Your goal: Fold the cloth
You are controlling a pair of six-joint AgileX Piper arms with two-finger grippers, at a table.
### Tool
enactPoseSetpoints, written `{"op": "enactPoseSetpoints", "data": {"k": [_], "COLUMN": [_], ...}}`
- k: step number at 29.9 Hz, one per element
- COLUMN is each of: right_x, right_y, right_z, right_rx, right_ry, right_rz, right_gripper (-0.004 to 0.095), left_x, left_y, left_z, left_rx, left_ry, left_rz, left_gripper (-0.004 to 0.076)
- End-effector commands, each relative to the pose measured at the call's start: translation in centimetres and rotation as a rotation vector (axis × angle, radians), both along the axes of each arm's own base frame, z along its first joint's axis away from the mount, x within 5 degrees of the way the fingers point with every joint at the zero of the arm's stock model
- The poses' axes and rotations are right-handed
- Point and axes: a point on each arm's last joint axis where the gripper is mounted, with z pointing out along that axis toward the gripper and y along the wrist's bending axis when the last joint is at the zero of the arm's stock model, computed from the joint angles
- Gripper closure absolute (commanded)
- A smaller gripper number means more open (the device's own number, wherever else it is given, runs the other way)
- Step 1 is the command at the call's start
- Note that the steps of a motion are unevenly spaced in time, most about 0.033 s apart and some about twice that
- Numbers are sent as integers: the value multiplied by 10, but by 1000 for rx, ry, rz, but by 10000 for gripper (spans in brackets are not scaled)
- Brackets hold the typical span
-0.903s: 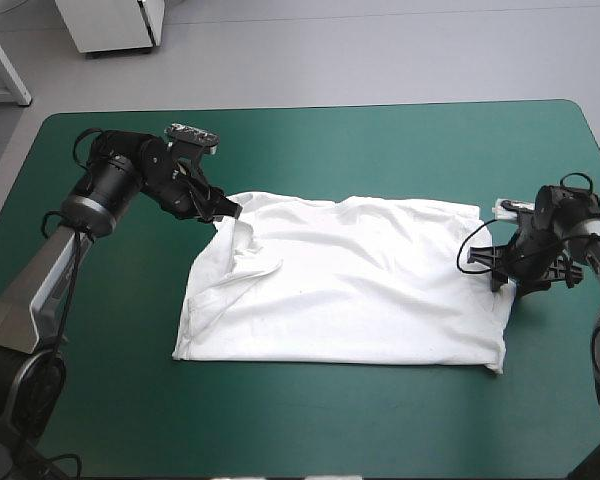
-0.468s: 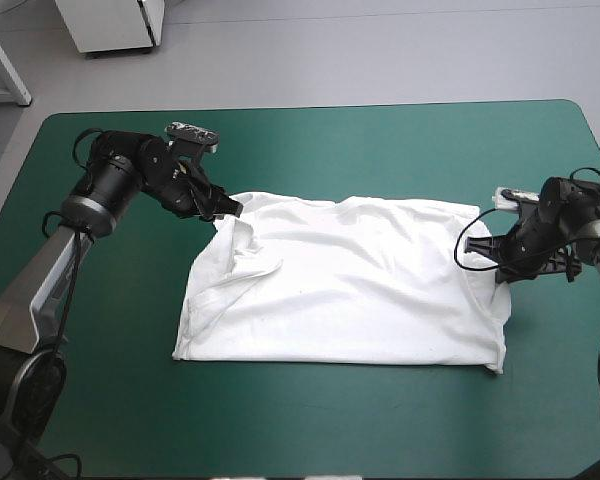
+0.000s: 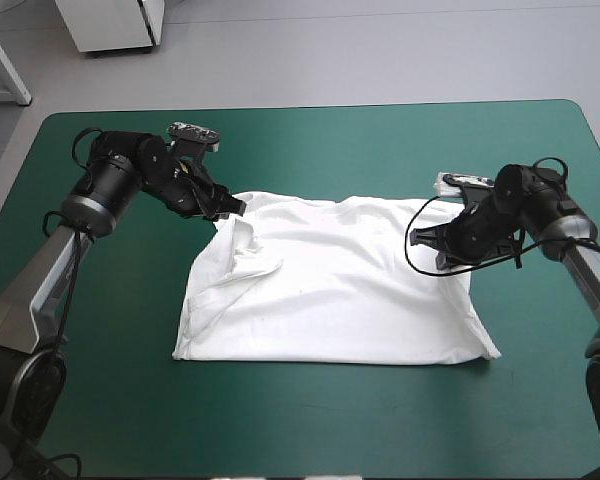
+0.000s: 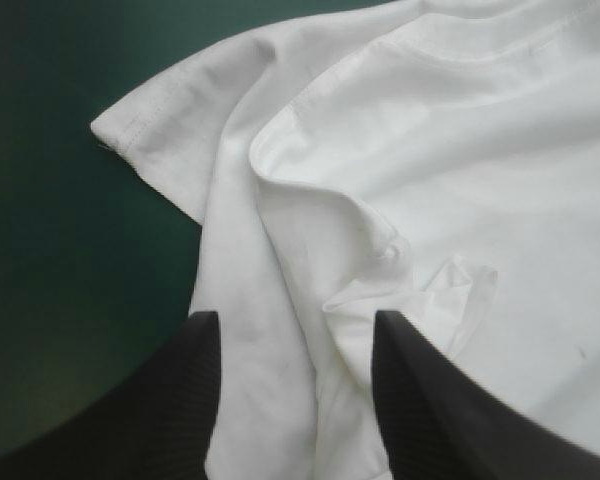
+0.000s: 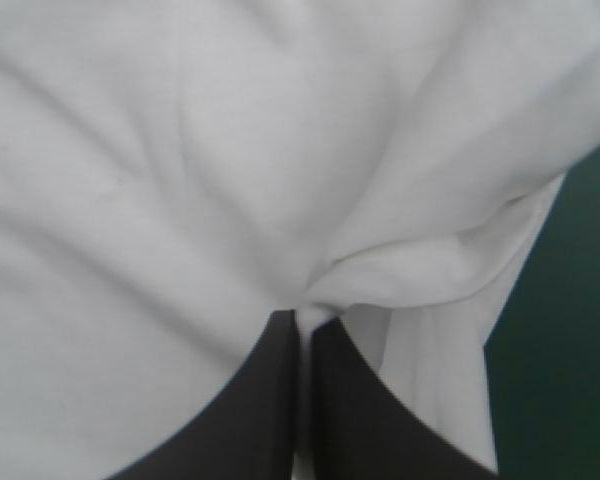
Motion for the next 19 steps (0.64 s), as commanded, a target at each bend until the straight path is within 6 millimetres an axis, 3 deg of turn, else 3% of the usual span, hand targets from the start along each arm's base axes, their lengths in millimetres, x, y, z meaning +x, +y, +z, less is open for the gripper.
{"op": "enactPoseSetpoints", "data": {"k": [1,5,10,15,18,19], "right_x": [6,16,23,22,21,19], "right_y": [6,8,12,14,13,13], "right_z": [3,-25,-43,-35,-17,-10], "right_rx": [10,6,36,53,50,42], "right_ry": [-18,73,123,116,94,96], "right_rz": [20,20,19,17,34,45], "right_gripper": [927,927,927,902,785,706], "left_x": [-9,-9,-9,-9,-9,-9], "left_y": [1,1,1,1,1,1], "left_z": [28,28,28,28,28,28], "left_rx": [-56,-56,-56,-56,-55,-55], "left_ry": [-97,-97,-97,-97,-95,-95], "left_rz": [9,9,9,9,9,9], "left_gripper": [378,378,378,378,378,378]}}
